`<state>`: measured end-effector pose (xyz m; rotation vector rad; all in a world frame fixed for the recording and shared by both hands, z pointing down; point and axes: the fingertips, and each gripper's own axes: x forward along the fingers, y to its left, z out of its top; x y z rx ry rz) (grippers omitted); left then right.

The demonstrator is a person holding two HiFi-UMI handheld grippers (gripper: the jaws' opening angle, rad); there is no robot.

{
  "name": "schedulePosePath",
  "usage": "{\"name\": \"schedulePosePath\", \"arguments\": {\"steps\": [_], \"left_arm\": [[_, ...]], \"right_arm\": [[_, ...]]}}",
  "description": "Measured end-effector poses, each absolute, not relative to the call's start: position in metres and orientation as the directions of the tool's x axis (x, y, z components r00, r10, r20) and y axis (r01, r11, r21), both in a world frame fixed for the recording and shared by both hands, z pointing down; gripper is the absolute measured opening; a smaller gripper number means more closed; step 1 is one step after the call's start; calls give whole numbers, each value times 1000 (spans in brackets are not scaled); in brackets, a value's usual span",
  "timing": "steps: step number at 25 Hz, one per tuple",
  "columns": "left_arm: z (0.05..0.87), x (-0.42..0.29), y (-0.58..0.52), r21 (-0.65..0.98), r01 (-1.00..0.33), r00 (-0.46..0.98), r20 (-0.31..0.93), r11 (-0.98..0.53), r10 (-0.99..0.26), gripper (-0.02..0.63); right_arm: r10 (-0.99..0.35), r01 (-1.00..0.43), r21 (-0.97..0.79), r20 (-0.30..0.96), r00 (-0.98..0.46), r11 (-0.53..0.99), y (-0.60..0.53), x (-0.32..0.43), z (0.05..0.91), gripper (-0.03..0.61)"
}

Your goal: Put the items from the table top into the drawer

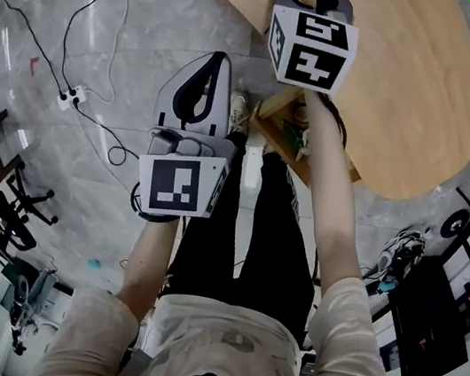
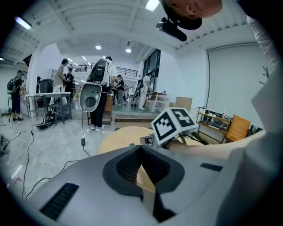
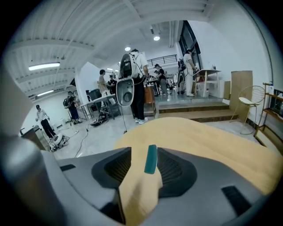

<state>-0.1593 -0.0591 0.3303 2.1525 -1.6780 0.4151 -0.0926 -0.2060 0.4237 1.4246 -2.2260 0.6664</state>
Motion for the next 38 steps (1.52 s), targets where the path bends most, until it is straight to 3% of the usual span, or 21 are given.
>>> {"name": "schedulePosePath", "arguments": {"steps": [5, 13, 26, 27, 28, 38], "left_arm": [[346, -204, -72, 110, -975, 220, 486, -191, -845, 6], [360, -253, -91, 98, -981, 192, 511, -165, -838, 6], [360, -248, -103, 117, -973, 230, 495, -198, -838, 6], [359, -249, -103, 114, -974, 227, 494, -197, -839, 6], [358, -250, -103, 112, -975, 223, 493, -193, -841, 6], [361, -257, -95, 113, -978, 206, 500, -173, -841, 6]], "right_arm": [[-645, -948, -107, 709, -285, 301, -267, -108, 491, 227], [-579, -947, 20, 795, -180, 322, -298, -127, 535, 229], [-523, -962, -22, 836, -167, 272, -297, -123, 549, 230], [-520, -962, -16, 839, -161, 272, -297, -123, 549, 220], [-520, -961, -10, 839, -158, 277, -298, -123, 548, 161], [-539, -951, 8, 825, -168, 309, -298, -126, 545, 149]]}}
